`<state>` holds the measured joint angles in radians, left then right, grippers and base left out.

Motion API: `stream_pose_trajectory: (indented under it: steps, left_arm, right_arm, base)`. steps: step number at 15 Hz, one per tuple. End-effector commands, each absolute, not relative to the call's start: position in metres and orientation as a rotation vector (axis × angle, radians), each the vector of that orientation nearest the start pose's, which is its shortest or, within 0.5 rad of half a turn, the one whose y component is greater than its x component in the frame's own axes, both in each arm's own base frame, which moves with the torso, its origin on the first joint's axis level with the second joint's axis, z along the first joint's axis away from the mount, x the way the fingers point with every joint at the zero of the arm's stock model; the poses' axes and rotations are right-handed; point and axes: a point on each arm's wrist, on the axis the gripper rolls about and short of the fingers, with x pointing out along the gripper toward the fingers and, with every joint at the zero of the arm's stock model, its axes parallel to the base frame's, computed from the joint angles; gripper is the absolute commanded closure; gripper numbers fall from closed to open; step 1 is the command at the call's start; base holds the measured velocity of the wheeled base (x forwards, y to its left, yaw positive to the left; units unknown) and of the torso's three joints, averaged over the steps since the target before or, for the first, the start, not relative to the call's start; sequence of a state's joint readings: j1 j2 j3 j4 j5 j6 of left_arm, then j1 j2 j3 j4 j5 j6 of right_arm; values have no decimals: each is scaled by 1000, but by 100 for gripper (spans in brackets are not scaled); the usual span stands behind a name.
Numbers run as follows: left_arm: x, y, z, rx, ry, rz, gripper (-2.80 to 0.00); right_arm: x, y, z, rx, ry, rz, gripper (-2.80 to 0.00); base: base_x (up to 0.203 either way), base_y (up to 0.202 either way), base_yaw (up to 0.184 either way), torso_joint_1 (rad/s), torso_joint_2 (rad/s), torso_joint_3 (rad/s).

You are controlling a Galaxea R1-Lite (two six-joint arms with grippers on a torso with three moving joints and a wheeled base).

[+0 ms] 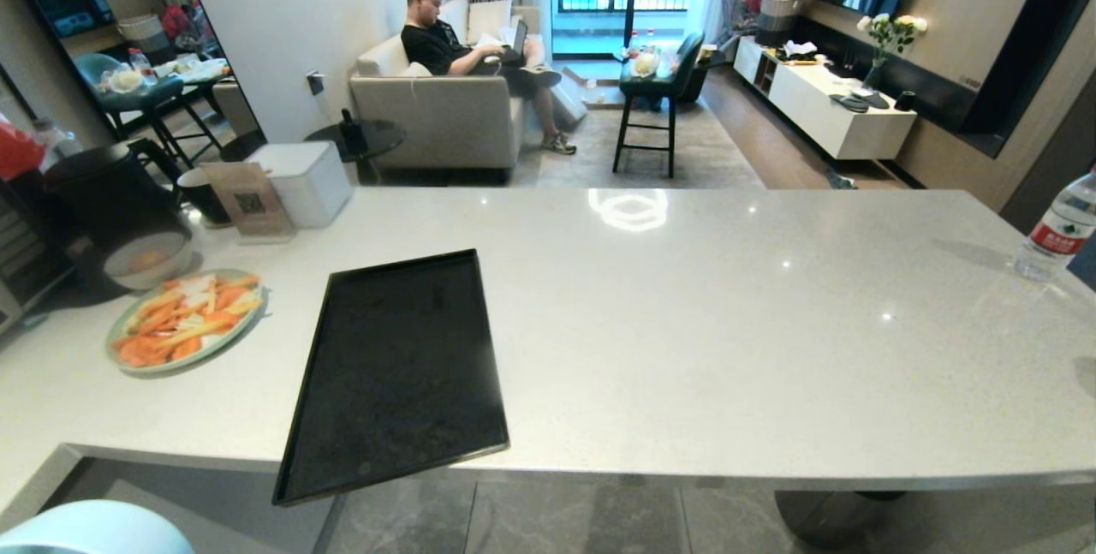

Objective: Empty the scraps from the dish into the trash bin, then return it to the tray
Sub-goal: Put the bowl back to the table

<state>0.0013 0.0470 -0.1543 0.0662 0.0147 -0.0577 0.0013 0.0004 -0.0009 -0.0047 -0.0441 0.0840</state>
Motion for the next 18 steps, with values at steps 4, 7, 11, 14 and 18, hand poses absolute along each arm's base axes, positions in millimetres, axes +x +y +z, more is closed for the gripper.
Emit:
stream_pose_trajectory:
  steps: [4, 7, 11, 14, 18]
  left_arm:
    - [12, 0, 169, -55, 174, 5, 0]
    - [63, -1, 197, -52, 325, 11, 0]
    - [138, -2, 204, -48, 525, 19, 0]
    - [202, -6, 193, -40, 673, 7, 0]
    - [291, -20, 167, -20, 819, -30, 0]
  right_arm:
    - [-23, -1, 76, 84, -8, -43, 0]
    - [-23, -1, 76, 84, -8, -43, 0]
    - [-23, -1, 76, 84, -8, -43, 0]
    - [-23, -1, 76, 84, -7, -43, 0]
    - [-23, -1, 76, 84, -7, -43, 0]
  base:
    - [0, 0, 0, 0, 0, 0]
    - [0, 0, 0, 0, 0, 0]
    - [0, 0, 0, 0, 0, 0]
    - [0, 0, 0, 0, 0, 0]
    - [0, 0, 0, 0, 0, 0]
